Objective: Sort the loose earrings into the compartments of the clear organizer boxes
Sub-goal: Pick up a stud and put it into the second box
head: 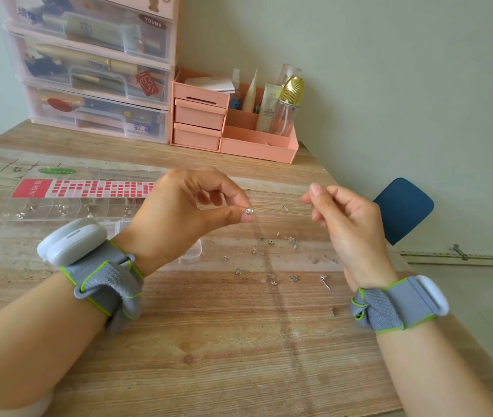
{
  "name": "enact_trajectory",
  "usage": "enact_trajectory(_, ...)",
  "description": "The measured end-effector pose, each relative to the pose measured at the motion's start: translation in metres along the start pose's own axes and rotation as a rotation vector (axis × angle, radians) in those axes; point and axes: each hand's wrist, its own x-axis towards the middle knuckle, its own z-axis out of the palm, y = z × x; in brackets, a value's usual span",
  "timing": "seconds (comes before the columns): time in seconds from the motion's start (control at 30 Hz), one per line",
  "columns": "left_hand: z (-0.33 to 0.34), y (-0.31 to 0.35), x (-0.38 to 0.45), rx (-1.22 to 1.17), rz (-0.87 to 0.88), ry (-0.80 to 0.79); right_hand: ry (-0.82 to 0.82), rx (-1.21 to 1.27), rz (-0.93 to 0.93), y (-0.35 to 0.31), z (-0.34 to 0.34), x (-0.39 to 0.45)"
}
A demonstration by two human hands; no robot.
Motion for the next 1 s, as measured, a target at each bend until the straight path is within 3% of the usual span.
enact_trajectory(0.63, 0.003, -0.001, -0.001, 0.006, -0.054, 0.020, -0.210, -0.175, 0.170, -0.001, -0.014, -0.011)
enact_trajectory(1.0, 0.004, 0.000, -0.002, 0.000, -0.076, -0.006, -0.132, -0.298, 0.116, -0.007, -0.026, -0.023)
